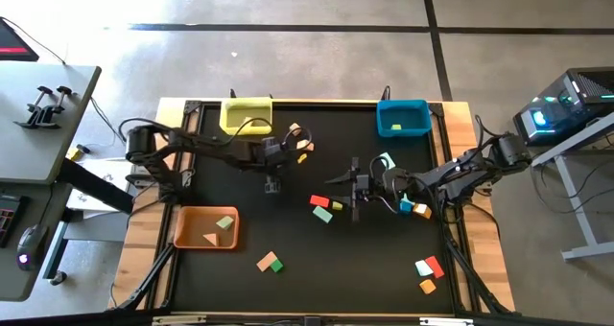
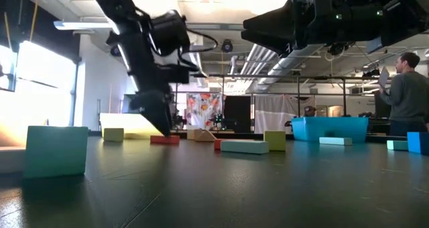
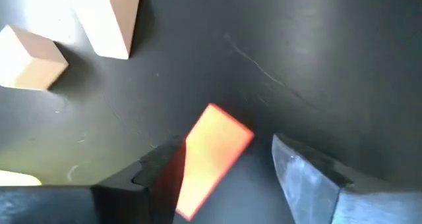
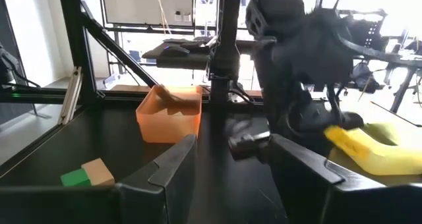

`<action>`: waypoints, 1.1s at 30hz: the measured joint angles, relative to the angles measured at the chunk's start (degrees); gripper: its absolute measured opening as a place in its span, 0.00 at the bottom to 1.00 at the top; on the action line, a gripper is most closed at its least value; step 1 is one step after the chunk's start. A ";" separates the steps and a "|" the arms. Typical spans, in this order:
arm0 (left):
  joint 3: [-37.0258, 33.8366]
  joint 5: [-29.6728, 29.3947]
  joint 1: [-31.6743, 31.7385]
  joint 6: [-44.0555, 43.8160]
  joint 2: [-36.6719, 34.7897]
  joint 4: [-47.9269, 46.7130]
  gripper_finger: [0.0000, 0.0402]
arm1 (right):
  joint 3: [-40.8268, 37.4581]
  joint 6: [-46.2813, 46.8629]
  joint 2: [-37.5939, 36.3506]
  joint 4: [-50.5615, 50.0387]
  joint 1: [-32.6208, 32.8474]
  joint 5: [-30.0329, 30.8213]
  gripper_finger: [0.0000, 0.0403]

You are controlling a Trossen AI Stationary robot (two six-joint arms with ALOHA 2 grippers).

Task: Sort blocks by size
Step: Put the orange wooden block into the yellow bin

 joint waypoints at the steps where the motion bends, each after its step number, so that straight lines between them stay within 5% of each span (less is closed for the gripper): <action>1: -0.02 -0.04 0.32 -0.25 0.96 0.50 0.57 | 0.00 -0.01 0.00 0.00 0.00 0.00 0.45; 9: 0.35 1.35 1.28 1.03 4.86 0.89 0.63 | 0.00 0.11 0.00 -0.04 0.00 0.01 0.45; 25: 0.35 2.86 1.21 1.54 4.80 -0.85 0.25 | 0.00 0.13 0.00 0.02 0.00 0.07 0.45; 33: 5.55 2.77 1.21 2.39 4.27 -7.01 0.23 | 0.00 0.13 0.00 0.00 0.00 0.09 0.45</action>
